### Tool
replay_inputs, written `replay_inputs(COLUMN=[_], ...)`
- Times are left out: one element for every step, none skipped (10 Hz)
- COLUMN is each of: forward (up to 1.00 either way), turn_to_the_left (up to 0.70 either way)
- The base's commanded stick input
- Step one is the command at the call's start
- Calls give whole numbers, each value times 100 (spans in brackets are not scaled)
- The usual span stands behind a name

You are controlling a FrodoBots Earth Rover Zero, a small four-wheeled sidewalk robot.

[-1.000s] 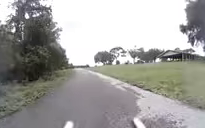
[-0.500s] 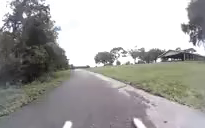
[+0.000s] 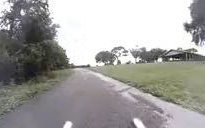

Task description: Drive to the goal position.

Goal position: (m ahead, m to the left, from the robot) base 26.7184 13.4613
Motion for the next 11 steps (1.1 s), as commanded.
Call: replay_inputs(forward=[0, 0, 0, 0, 0, 0, 18, 52, 70, 70, 70], turn_to_the_left=[0, 0, 0, 0, 0, 0, 0, 0, 0, 0, 0])
